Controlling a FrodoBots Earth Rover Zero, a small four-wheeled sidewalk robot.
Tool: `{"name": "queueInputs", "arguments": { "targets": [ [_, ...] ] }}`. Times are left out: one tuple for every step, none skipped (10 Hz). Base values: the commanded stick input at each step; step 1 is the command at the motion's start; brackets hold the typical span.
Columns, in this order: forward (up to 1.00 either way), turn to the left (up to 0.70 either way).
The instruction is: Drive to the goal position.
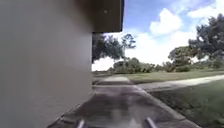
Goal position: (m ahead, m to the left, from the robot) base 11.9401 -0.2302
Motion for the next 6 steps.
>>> {"name": "queueInputs", "arguments": {
  "targets": [
    [0.69, 0.03],
    [0.69, 0.03],
    [0.69, 0.03],
    [0.69, 0.03],
    [0.69, 0.03],
    [0.69, 0.03]
  ]
}}
